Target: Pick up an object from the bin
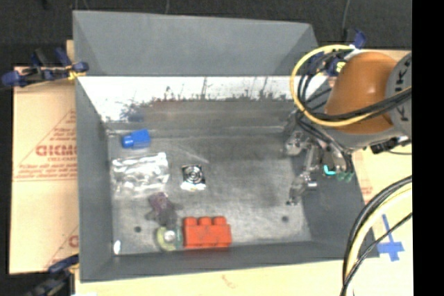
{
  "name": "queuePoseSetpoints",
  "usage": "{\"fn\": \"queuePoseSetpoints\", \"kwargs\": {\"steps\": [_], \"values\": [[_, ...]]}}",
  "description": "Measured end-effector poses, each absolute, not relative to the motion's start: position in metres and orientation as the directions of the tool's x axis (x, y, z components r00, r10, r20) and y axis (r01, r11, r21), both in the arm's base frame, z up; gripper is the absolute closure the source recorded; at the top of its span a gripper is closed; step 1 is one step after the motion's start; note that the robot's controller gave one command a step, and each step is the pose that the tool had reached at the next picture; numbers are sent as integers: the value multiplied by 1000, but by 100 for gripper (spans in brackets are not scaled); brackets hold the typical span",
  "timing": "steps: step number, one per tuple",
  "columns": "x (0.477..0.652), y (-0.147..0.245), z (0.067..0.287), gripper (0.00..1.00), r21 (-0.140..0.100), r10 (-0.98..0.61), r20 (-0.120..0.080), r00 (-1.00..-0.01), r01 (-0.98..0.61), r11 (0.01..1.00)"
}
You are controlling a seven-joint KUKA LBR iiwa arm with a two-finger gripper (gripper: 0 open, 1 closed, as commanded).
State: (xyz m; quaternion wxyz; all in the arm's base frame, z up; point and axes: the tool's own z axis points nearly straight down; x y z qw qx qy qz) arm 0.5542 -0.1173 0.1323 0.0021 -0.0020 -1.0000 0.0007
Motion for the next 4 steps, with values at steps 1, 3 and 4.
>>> {"fn": "queuePoseSetpoints", "kwargs": {"steps": [1,3,4], "values": [[596,-60,84,0,0,-270,-5,-963,-270,963],[600,64,119,0,-1,-523,-2,-853,-523,853],[588,93,99,0,0,-804,-1,-595,-804,595]]}}
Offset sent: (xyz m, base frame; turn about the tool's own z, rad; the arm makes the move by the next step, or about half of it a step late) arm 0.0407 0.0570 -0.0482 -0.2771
